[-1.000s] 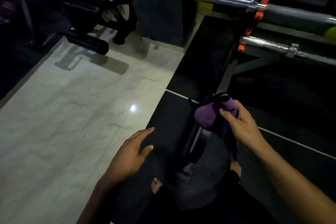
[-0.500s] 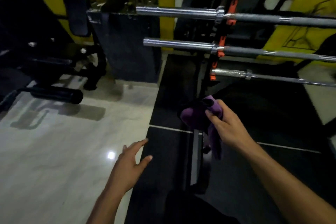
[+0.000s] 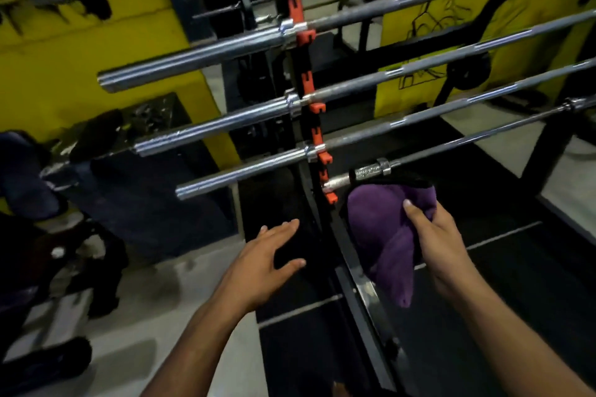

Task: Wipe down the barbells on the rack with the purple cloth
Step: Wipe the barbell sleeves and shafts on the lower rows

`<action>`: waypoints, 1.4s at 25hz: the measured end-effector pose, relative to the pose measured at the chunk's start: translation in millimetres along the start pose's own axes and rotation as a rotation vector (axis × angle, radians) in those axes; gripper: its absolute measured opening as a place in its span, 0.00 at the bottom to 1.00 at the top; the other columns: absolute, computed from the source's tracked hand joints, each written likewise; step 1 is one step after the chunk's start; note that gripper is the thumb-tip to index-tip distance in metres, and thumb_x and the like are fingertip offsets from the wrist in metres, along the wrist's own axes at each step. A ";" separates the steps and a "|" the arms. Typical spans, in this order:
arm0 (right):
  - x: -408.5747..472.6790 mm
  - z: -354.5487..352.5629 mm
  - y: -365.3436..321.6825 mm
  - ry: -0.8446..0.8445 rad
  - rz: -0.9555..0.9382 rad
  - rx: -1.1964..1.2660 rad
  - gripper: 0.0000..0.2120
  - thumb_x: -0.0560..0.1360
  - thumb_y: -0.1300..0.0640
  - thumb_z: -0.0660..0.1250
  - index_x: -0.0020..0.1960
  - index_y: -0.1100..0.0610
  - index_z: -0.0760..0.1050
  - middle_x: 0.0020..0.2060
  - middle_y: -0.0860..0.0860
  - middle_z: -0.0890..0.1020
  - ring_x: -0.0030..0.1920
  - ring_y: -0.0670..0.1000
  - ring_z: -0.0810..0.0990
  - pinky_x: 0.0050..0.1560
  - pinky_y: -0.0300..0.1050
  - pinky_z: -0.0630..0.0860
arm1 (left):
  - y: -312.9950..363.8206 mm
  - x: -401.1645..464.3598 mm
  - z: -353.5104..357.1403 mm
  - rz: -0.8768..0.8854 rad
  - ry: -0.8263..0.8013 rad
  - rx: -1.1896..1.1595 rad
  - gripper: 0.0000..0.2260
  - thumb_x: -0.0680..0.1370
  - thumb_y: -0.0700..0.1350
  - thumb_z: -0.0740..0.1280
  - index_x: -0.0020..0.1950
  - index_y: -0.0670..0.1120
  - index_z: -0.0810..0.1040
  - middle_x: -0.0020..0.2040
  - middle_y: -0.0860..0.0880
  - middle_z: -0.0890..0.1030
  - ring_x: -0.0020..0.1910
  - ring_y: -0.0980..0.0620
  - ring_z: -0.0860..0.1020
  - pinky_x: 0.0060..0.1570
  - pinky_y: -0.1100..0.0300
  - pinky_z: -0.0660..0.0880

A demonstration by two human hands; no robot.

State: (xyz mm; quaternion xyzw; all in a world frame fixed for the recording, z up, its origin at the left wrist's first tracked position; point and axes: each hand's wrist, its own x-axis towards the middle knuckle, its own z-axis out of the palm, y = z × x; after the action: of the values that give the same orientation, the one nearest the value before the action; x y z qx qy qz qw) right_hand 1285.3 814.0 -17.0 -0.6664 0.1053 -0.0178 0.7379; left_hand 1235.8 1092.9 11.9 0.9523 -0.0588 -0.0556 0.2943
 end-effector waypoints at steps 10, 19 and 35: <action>77.8 64.4 -18.1 0.336 -0.140 0.120 0.06 0.77 0.52 0.72 0.54 0.48 0.81 0.51 0.51 0.85 0.54 0.53 0.85 0.54 0.53 0.82 | -66.9 147.4 -59.2 0.200 0.012 -0.024 0.33 0.77 0.55 0.71 0.78 0.60 0.61 0.75 0.62 0.63 0.76 0.57 0.61 0.76 0.59 0.59; 163.7 114.4 -70.6 0.694 -0.237 -0.017 0.06 0.77 0.50 0.73 0.44 0.50 0.80 0.44 0.51 0.85 0.45 0.50 0.82 0.54 0.55 0.80 | -105.6 282.0 -110.8 0.458 0.005 0.043 0.30 0.77 0.58 0.68 0.78 0.56 0.63 0.74 0.61 0.65 0.74 0.61 0.64 0.76 0.54 0.60; 392.6 106.0 -78.8 0.459 -0.509 -1.098 0.20 0.68 0.44 0.67 0.54 0.55 0.74 0.49 0.55 0.79 0.50 0.61 0.79 0.47 0.55 0.78 | -78.1 458.7 -117.1 0.919 0.077 0.176 0.23 0.82 0.52 0.63 0.75 0.47 0.70 0.77 0.54 0.67 0.75 0.54 0.67 0.73 0.56 0.65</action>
State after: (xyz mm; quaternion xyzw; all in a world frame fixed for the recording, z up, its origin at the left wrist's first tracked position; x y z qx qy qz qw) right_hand 1697.0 843.6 18.6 -0.9302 0.0930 -0.2779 0.2211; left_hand 1711.1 1155.4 31.1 0.8503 -0.4679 0.1210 0.2085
